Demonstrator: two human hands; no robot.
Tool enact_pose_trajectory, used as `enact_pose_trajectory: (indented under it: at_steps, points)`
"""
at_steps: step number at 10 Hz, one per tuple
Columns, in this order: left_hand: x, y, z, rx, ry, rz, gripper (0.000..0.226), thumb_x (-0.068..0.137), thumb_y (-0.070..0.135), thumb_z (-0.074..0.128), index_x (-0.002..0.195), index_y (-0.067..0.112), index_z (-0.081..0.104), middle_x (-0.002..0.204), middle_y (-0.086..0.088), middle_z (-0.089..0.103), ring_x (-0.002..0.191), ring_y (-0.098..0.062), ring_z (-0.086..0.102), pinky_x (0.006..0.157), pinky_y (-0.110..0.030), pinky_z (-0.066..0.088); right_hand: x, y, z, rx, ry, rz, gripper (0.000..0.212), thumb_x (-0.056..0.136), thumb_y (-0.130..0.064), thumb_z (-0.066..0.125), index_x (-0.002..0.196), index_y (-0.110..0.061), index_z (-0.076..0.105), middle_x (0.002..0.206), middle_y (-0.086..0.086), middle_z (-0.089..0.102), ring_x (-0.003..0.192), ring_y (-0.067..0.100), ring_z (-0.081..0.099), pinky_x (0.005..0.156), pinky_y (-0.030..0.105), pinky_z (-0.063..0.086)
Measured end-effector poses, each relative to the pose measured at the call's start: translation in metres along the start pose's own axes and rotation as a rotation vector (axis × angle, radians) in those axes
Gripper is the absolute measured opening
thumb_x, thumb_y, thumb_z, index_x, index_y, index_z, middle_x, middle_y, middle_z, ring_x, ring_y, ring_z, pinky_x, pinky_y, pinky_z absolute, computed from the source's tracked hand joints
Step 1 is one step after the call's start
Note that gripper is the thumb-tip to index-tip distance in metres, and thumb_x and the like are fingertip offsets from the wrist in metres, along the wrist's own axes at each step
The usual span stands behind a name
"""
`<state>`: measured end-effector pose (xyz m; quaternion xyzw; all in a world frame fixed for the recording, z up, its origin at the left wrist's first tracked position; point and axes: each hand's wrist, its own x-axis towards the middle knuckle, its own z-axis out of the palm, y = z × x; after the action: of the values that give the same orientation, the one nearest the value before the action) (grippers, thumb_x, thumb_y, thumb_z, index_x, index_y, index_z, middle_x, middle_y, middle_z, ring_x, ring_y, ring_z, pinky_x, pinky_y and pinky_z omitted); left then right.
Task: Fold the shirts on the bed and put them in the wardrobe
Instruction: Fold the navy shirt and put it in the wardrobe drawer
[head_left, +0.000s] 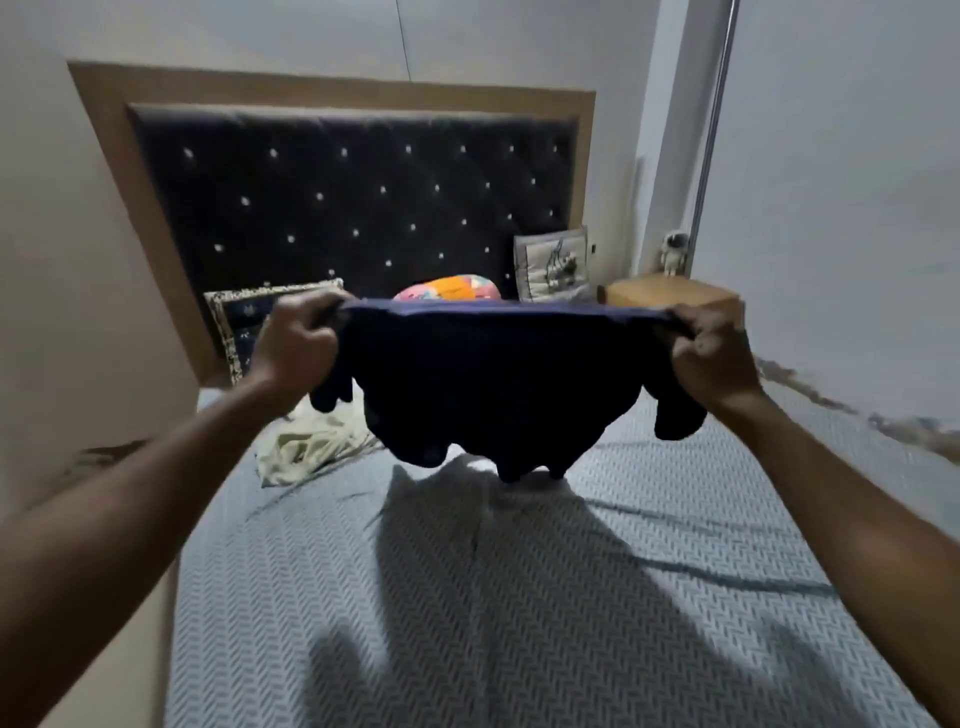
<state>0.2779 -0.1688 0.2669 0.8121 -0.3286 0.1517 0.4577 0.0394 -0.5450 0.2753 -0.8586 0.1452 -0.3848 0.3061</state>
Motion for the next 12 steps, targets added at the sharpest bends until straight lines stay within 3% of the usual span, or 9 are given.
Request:
enact_pose_trajectory:
  at_steps: [2,3,4,5,6,8,10,11,12]
  points:
    - [-0.203,-0.033,0.041,0.209,-0.366,-0.238,0.039,0.084,-0.008,0.061,0.090,0.028,0.075,0.082,0.007,0.074,0.075,-0.007,0.068,0.066,-0.026,0.047,-0.170,0.091,0.043,-0.080,-0.319,0.039,0.030,0.077,-0.015,0.061,0.102,-0.011,0.079,0.096,-0.004,0.072,0.095,0.019,0.070,0.082,0.024,0.048]
    - [-0.278,-0.071,0.058,0.223,-0.491,-0.353,0.049,0.083,-0.007,0.064,0.094,0.040,0.076,0.088,0.018,0.073,0.087,-0.008,0.070,0.072,-0.009,0.043,-0.249,0.126,0.055,-0.119,-0.524,0.100,0.037,0.069,-0.013,0.056,0.098,-0.012,0.079,0.110,-0.010,0.071,0.108,0.023,0.070,0.093,0.022,0.046]
    - [-0.345,-0.078,0.069,0.246,-0.647,-0.322,0.067,0.081,-0.002,0.060,0.081,0.065,0.064,0.078,0.040,0.065,0.080,0.016,0.063,0.070,-0.002,0.039,-0.315,0.141,0.051,-0.167,-0.642,0.145,0.033,0.069,-0.012,0.058,0.095,-0.008,0.079,0.109,-0.002,0.075,0.104,0.029,0.072,0.091,0.037,0.055]
    - [-0.395,-0.079,0.074,0.264,-0.757,-0.316,0.045,0.077,0.014,0.054,0.094,0.055,0.064,0.078,0.037,0.066,0.081,0.010,0.063,0.074,-0.013,0.044,-0.371,0.151,0.047,-0.234,-0.737,0.152,0.020,0.079,-0.004,0.067,0.095,-0.003,0.078,0.104,0.013,0.076,0.100,0.033,0.070,0.089,0.040,0.055]
    - [-0.431,-0.076,0.075,0.292,-0.858,-0.366,0.038,0.074,0.022,0.046,0.098,0.028,0.075,0.093,0.012,0.072,0.091,-0.012,0.066,0.080,-0.026,0.046,-0.419,0.161,0.039,-0.282,-0.820,0.161,0.025,0.084,-0.023,0.063,0.101,-0.014,0.079,0.107,-0.001,0.073,0.102,0.021,0.067,0.090,0.027,0.051]
    - [-0.454,-0.072,0.069,0.556,-1.156,-0.230,0.042,0.078,0.035,0.053,0.115,0.035,0.071,0.104,0.002,0.062,0.103,-0.024,0.058,0.086,-0.033,0.045,-0.474,0.158,0.031,-0.505,-0.727,-0.026,0.037,0.072,-0.045,0.058,0.099,-0.031,0.079,0.104,-0.011,0.069,0.099,0.015,0.066,0.084,0.042,0.048]
    - [-0.448,-0.042,0.094,0.702,-1.142,-0.085,0.050,0.072,0.059,0.066,0.115,0.035,0.060,0.109,0.009,0.055,0.113,-0.018,0.051,0.088,-0.041,0.035,-0.473,0.141,0.045,-0.659,-0.710,-0.304,0.062,0.066,-0.055,0.058,0.121,-0.027,0.068,0.116,-0.005,0.064,0.104,0.018,0.061,0.079,0.040,0.036]
    - [-0.452,-0.029,0.113,0.645,-1.192,-0.020,0.045,0.075,0.049,0.072,0.113,0.029,0.056,0.110,0.005,0.054,0.108,-0.019,0.050,0.085,-0.039,0.041,-0.476,0.143,0.058,-0.613,-0.710,-0.405,0.032,0.072,-0.041,0.054,0.097,-0.027,0.069,0.088,-0.008,0.063,0.078,0.019,0.061,0.071,0.037,0.032]
    - [-0.459,-0.033,0.127,0.537,-1.233,-0.061,0.014,0.077,0.022,0.065,0.083,0.024,0.052,0.091,0.000,0.062,0.089,-0.025,0.059,0.075,-0.042,0.051,-0.477,0.141,0.059,-0.530,-0.781,-0.335,0.014,0.068,-0.034,0.052,0.076,-0.027,0.060,0.069,-0.011,0.054,0.064,0.016,0.053,0.068,0.033,0.030]
